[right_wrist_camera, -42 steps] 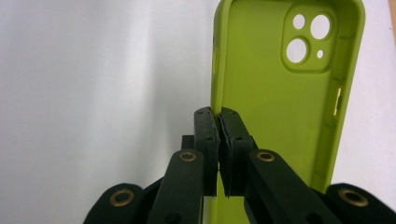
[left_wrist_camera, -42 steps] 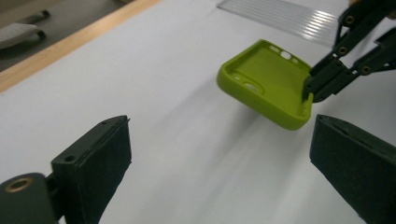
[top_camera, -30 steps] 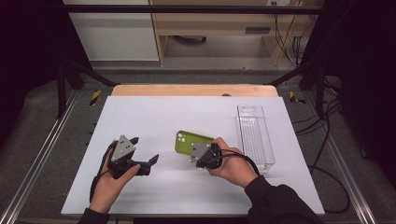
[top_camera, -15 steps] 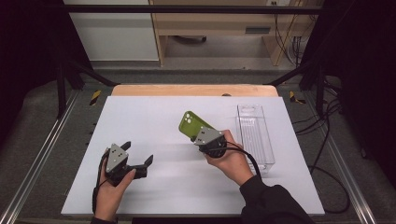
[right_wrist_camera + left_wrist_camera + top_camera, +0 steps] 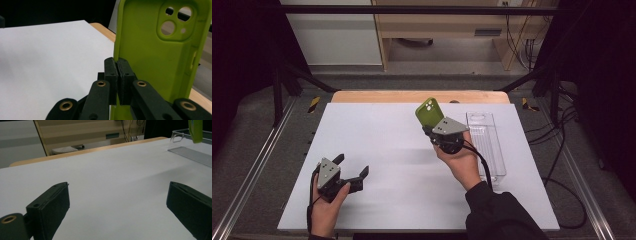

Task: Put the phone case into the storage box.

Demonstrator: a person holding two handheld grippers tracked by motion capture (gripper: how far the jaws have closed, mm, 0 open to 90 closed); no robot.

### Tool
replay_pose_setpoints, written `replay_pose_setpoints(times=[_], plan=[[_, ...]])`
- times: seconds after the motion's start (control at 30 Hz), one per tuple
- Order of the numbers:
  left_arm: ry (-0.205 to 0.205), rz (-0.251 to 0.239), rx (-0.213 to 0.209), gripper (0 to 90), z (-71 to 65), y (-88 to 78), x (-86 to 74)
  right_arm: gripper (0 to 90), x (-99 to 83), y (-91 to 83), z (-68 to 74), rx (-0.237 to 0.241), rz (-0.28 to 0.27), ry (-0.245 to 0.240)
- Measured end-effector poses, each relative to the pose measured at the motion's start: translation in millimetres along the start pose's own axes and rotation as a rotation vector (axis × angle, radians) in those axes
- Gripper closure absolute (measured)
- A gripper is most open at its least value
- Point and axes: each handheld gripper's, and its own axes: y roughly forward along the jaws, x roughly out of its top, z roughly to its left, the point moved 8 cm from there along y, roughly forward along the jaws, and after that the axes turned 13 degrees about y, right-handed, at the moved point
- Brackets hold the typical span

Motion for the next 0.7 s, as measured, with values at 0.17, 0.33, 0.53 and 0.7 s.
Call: replay_pose_setpoints(times=[0.17, 0.33, 0.53, 0.7], plan=[[-0.009, -0.005, -0.003, 4.4, -0.6, -0.2, -0.3, 88.0, 12.1, -1.0, -9.7, -0.018, -0.028, 0.024], [-0.012, -0.016, 0.002, 4.4, 0.6, -1.4, 0.1, 88.1, 25.0, -5.7, -22.2, -0.042, -0.063, 0.051], [-0.019, -0.015, 0.011, 4.4, 3.8, -1.7, -2.1, 88.2, 36.1, -16.8, -39.6, -0.081, -0.112, 0.096], [-0.026, -0.022, 0.015, 4.4, 5.5, -2.9, -2.3, 88.2, 38.5, -26.8, -54.3, -0.114, -0.139, 0.13]])
